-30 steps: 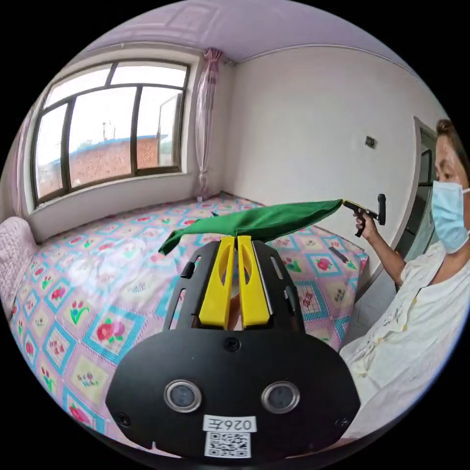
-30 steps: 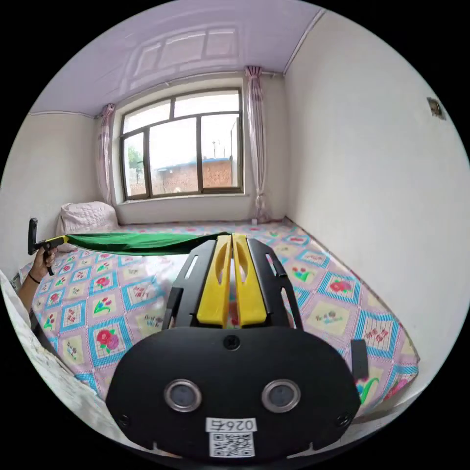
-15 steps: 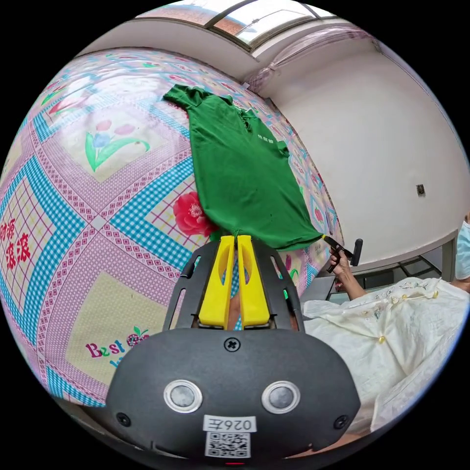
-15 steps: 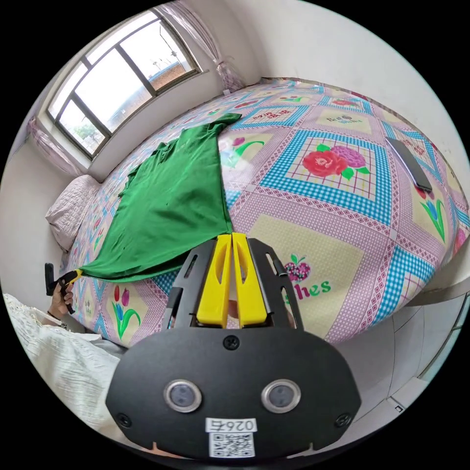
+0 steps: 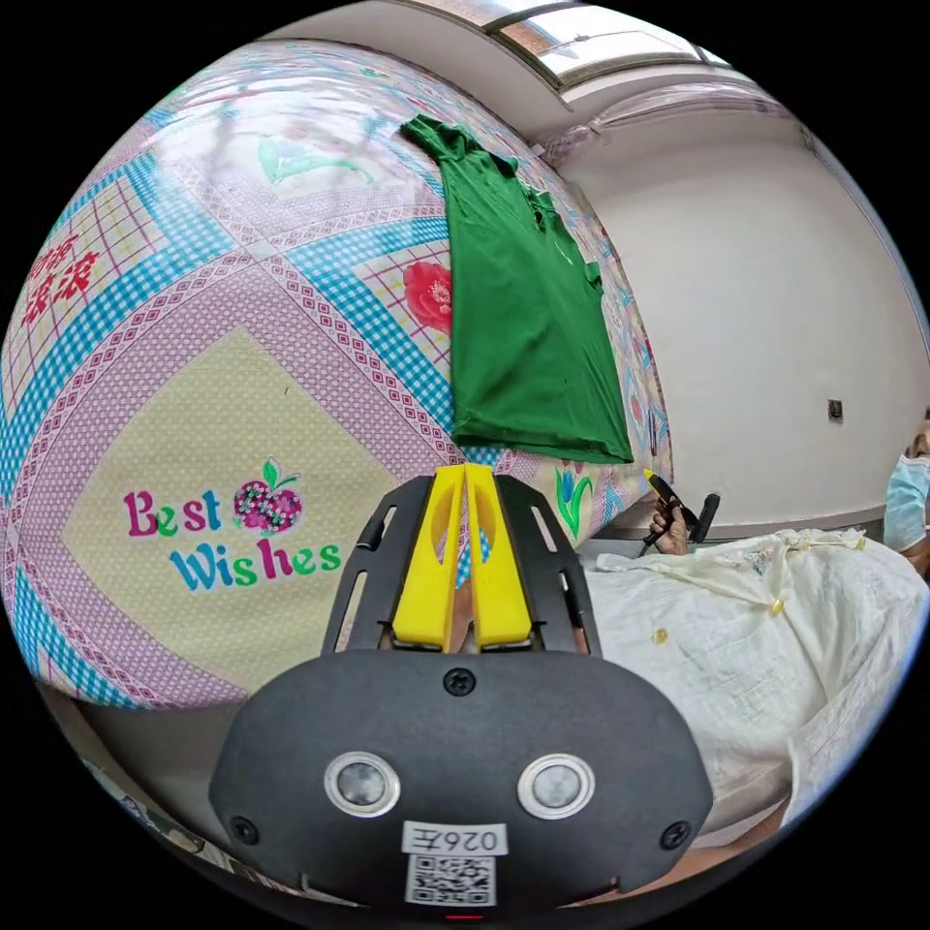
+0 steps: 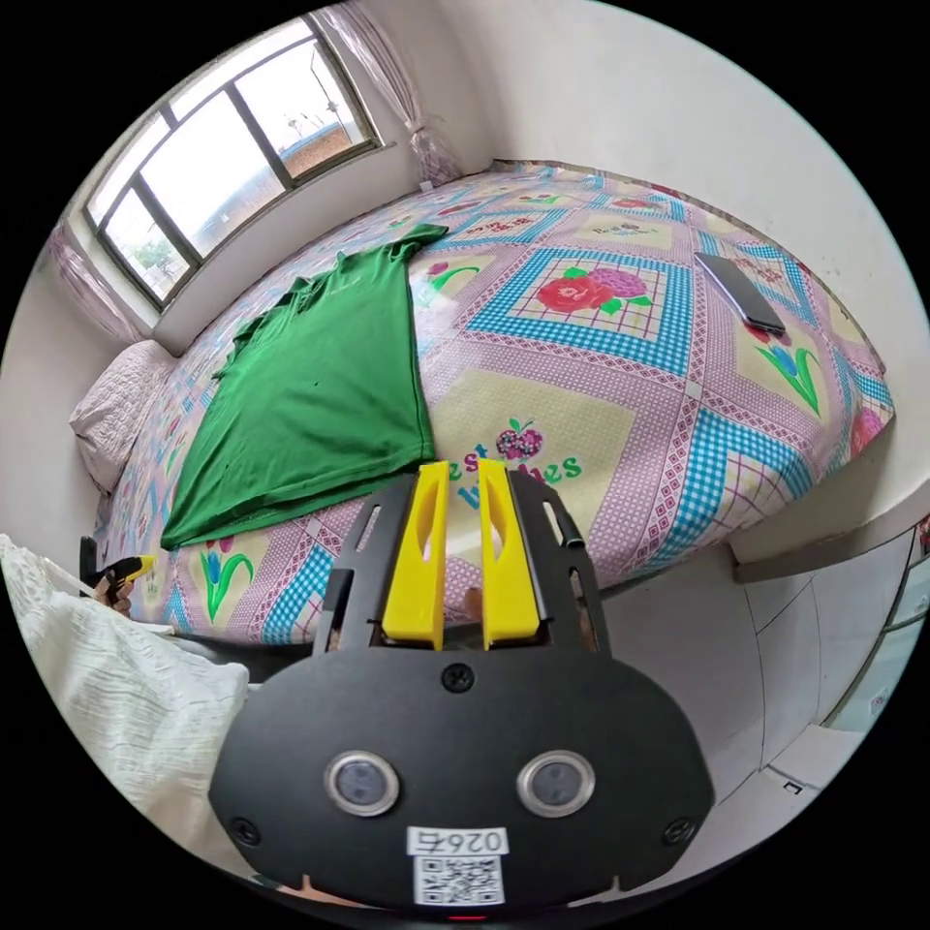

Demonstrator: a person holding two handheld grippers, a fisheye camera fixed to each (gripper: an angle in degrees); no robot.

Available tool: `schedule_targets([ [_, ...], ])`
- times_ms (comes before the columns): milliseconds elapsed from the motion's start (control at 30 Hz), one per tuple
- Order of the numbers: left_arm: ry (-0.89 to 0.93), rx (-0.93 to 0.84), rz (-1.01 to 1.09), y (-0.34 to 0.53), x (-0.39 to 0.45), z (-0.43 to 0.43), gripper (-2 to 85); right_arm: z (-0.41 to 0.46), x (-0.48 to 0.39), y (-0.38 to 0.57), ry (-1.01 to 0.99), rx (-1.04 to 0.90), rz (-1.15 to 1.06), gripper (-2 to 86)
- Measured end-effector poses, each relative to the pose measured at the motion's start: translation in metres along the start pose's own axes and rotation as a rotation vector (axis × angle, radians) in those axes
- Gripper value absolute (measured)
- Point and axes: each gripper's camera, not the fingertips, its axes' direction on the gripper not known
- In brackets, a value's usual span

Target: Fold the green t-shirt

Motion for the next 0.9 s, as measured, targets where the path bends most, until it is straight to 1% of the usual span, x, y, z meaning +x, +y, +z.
schedule_targets([
  [33,-0.005,0.018,0.011,-0.003,0.003,-0.006,-1.0,-0.003,-0.002,-0.005,-0.002,0.016,-0.012,1.5],
  [100,-0.045,0.084,0.097,-0.027,0.023,-0.023,-1.0,-0.005,-0.017,-0.033,-0.035,0.070,-0.059,0.3],
  [167,-0.059,0.097,0.183,-0.058,0.040,-0.019,-1.0,0.006,-0.033,-0.057,-0.081,0.090,-0.104,-0.7],
  [200,-0.064,0.085,0.235,-0.079,0.049,-0.010,-1.0,0.020,-0.045,-0.073,-0.108,0.088,-0.135,-0.8],
  [267,-0.077,0.049,0.263,-0.109,0.052,0.011,-1.0,0.043,-0.059,-0.094,-0.131,0.064,-0.168,-0.9],
  [367,-0.129,-0.052,0.232,-0.134,0.035,0.045,-1.0,0.077,-0.061,-0.110,-0.127,-0.012,-0.178,-0.9],
  [433,-0.148,-0.099,0.189,-0.132,0.019,0.055,-1.0,0.088,-0.055,-0.107,-0.111,-0.064,-0.179,-0.9],
  [467,-0.110,-0.055,0.166,-0.122,0.010,0.052,-1.0,0.090,-0.049,-0.101,-0.098,-0.089,-0.183,-0.9],
  [500,-0.061,-0.022,0.113,-0.113,-0.002,0.046,-1.0,0.086,-0.042,-0.093,-0.113,-0.072,-0.178,-0.9],
  [633,0.022,0.018,0.020,-0.086,-0.022,0.035,-1.0,0.074,-0.018,-0.079,-0.146,-0.080,-0.123,-0.9],
  [833,0.011,-0.099,-0.037,-0.046,-0.028,0.022,-1.0,0.055,0.011,-0.055,-0.132,-0.199,-0.068,-0.9],
  [900,-0.021,-0.157,-0.073,-0.027,-0.036,0.008,-1.0,0.045,0.029,-0.052,-0.161,-0.221,0.007,-0.9],
])
